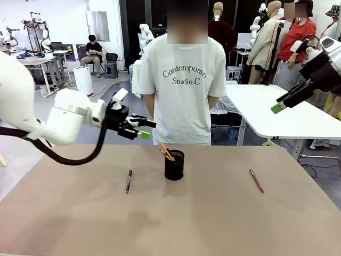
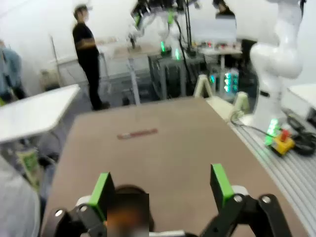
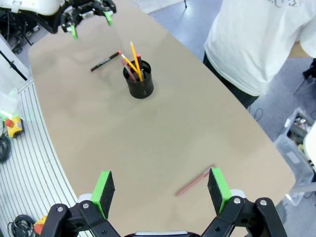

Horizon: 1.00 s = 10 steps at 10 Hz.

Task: Place the pens into the pen holder.
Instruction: Pick up a writing instrument from the table and place it into the Pen holder.

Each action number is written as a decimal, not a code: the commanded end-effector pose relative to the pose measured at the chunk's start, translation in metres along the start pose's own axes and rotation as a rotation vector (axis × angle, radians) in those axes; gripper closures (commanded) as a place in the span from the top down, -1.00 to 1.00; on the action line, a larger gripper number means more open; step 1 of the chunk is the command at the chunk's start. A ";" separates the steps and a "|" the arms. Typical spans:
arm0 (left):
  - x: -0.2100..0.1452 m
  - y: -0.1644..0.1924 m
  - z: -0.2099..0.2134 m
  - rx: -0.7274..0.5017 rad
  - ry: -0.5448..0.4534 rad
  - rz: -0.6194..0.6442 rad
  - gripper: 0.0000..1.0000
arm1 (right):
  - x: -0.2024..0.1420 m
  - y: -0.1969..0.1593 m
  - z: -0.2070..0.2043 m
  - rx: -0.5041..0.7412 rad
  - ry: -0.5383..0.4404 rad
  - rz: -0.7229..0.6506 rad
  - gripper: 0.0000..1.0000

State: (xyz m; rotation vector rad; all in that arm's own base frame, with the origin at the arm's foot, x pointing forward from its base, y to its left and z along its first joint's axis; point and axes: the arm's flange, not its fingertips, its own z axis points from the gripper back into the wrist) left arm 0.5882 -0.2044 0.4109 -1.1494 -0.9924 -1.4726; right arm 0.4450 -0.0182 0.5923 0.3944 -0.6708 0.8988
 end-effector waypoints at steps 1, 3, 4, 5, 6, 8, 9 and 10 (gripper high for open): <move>0.021 -0.015 0.027 0.004 0.195 0.046 1.00 | 0.001 0.000 0.001 0.004 -0.009 0.004 1.00; 0.066 -0.036 0.060 0.020 0.288 0.110 1.00 | 0.001 0.000 0.001 0.004 -0.009 0.004 1.00; 0.084 -0.037 0.075 0.058 0.341 0.087 1.00 | 0.001 0.000 0.001 0.004 -0.009 0.004 1.00; 0.104 -0.038 0.088 0.111 0.389 0.075 1.00 | 0.001 0.000 0.001 0.004 -0.009 0.004 1.00; 0.122 -0.037 0.102 0.168 0.425 0.069 1.00 | 0.001 0.000 0.001 0.004 -0.009 0.004 1.00; 0.152 -0.045 0.110 0.194 0.476 0.095 1.00 | 0.001 0.000 0.001 0.004 -0.009 0.004 1.00; 0.157 -0.049 0.111 0.215 0.494 0.104 1.00 | 0.001 0.000 0.001 0.004 -0.009 0.004 1.00; 0.167 -0.051 0.121 0.238 0.505 0.114 1.00 | 0.001 0.000 0.001 0.004 -0.009 0.004 1.00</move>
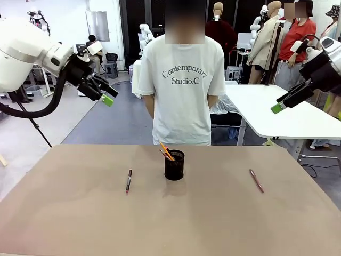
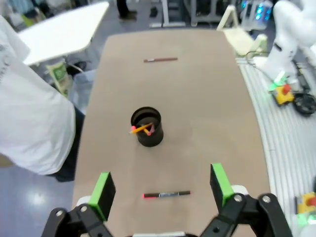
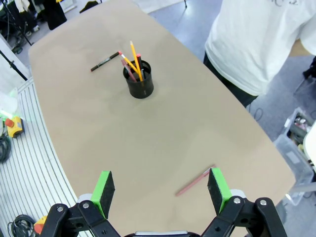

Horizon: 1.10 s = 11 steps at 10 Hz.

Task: Place the pens into the pen holder.
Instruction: Pick up a writing instrument from the table and place it into the Pen holder.

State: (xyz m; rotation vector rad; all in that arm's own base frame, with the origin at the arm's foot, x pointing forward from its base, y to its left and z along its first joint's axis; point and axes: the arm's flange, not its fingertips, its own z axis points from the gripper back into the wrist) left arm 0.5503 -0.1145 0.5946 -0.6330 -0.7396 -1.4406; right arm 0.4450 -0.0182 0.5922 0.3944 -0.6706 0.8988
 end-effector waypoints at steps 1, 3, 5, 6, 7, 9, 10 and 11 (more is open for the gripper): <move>0.001 -0.004 0.010 0.029 0.028 0.052 1.00 | 0.001 0.000 0.001 0.004 -0.009 0.004 1.00; 0.002 -0.001 0.006 0.012 0.009 0.019 1.00 | 0.001 0.000 0.001 0.004 -0.009 0.004 1.00; 0.002 -0.001 0.006 0.012 0.009 0.019 1.00 | 0.001 0.000 0.001 0.004 -0.009 0.004 1.00; 0.002 -0.001 0.006 0.012 0.009 0.019 1.00 | 0.001 0.000 0.001 0.004 -0.009 0.004 1.00; 0.002 -0.001 0.006 0.012 0.009 0.019 1.00 | 0.001 0.000 0.001 0.004 -0.009 0.004 1.00; 0.002 -0.001 0.006 0.012 0.009 0.019 1.00 | 0.001 0.000 0.001 0.004 -0.009 0.004 1.00; 0.002 -0.001 0.006 0.012 0.009 0.019 1.00 | 0.001 0.000 0.001 0.004 -0.009 0.004 1.00; 0.002 -0.001 0.006 0.012 0.009 0.019 1.00 | 0.001 0.000 0.001 0.004 -0.009 0.004 1.00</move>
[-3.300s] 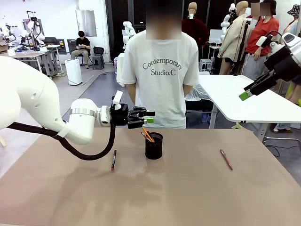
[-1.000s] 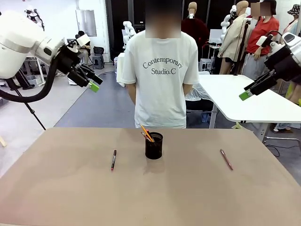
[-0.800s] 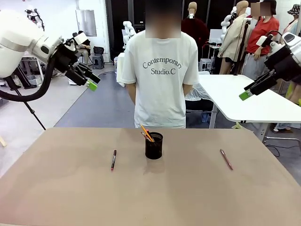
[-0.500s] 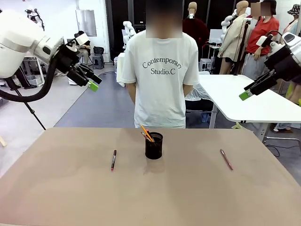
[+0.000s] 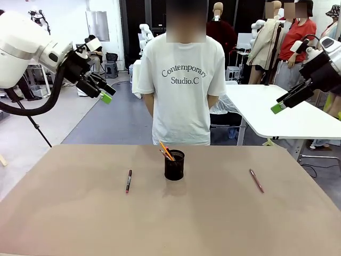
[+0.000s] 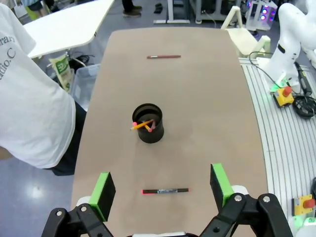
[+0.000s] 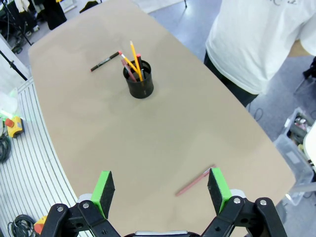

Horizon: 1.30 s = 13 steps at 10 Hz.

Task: Place the pens into the pen holder.
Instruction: Pick up a writing instrument from the table and place it into the Pen holder.

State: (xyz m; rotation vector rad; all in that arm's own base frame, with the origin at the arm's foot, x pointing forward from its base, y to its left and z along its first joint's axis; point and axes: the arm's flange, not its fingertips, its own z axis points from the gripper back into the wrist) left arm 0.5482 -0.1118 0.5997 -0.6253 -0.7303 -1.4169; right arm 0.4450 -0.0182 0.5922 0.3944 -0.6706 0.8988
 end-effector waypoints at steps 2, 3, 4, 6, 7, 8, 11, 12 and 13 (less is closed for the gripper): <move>-0.001 0.000 0.000 0.002 0.000 -0.004 1.00 | 0.000 0.000 0.000 0.000 0.000 0.000 1.00; -0.001 0.000 0.000 0.002 0.000 -0.004 1.00 | 0.012 0.002 -0.015 0.059 0.044 -0.034 1.00; -0.001 0.000 0.000 0.002 0.000 -0.004 1.00 | 0.026 0.001 -0.031 0.059 0.089 -0.084 1.00; -0.001 0.000 0.000 0.002 0.000 -0.004 1.00 | 0.045 -0.012 -0.071 -0.033 0.272 -0.177 1.00; -0.001 0.000 0.000 0.002 0.000 -0.004 1.00 | 0.045 -0.012 -0.087 -0.111 0.339 -0.165 1.00; -0.001 0.000 0.000 0.002 0.000 -0.004 1.00 | 0.043 -0.012 -0.101 -0.173 0.415 -0.208 1.00; -0.001 0.000 0.000 0.002 0.000 -0.004 1.00 | 0.022 -0.029 -0.146 -0.284 0.523 -0.384 1.00; -0.001 0.000 0.000 0.002 0.000 -0.004 1.00 | 0.014 -0.038 -0.158 -0.297 0.543 -0.445 1.00; -0.001 0.000 0.000 0.002 0.000 -0.004 1.00 | 0.003 -0.041 -0.169 -0.261 0.555 -0.482 1.00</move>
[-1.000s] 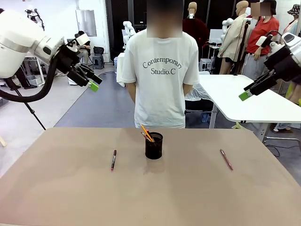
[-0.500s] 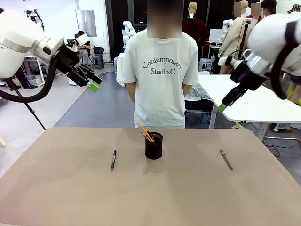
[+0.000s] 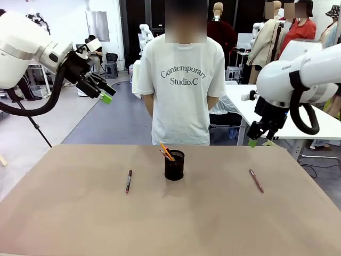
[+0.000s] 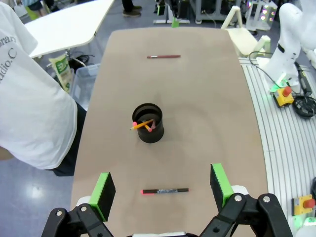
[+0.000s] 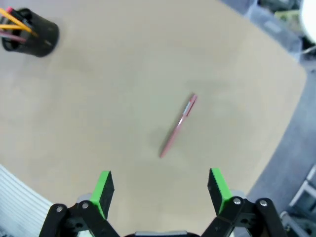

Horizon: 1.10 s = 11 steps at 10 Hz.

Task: Place the pens into the pen holder.
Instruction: Pick up a writing instrument from the table and place it into the Pen holder.

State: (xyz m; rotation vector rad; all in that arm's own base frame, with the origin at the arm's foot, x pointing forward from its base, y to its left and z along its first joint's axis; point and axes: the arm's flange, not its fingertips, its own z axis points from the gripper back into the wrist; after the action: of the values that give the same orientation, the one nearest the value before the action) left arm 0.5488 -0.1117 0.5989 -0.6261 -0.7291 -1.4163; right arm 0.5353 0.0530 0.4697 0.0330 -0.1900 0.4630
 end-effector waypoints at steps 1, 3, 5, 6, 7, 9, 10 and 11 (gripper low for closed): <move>0.000 0.000 0.001 0.002 0.000 -0.005 1.00 | 0.009 -0.005 -0.008 0.072 0.029 0.005 1.00; 0.000 0.000 0.001 0.002 0.000 -0.005 1.00 | 0.000 0.000 0.000 0.000 0.000 0.000 1.00; 0.000 0.000 0.001 0.002 0.000 -0.005 1.00 | 0.000 0.000 0.000 0.000 0.000 0.000 1.00; 0.000 0.000 0.001 0.002 0.000 -0.005 1.00 | 0.000 0.000 -0.008 0.015 0.014 -0.009 1.00; 0.000 0.000 0.001 0.002 0.000 -0.005 1.00 | 0.014 -0.008 -0.031 0.036 0.074 -0.090 1.00; 0.000 0.000 0.001 0.002 0.000 -0.005 1.00 | 0.030 -0.030 -0.064 0.043 0.139 -0.168 1.00; 0.000 0.000 0.001 0.002 0.000 -0.005 1.00 | 0.030 -0.034 -0.074 0.046 0.169 -0.201 1.00; 0.000 0.000 0.001 0.002 0.000 -0.005 1.00 | 0.025 -0.036 -0.078 0.010 0.200 -0.222 1.00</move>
State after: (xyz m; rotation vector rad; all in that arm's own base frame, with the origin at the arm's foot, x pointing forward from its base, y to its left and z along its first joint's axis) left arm 0.5494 -0.1117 0.5991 -0.6258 -0.7297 -1.4166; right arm 0.5815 0.0350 0.3828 0.0569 -0.0168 0.2860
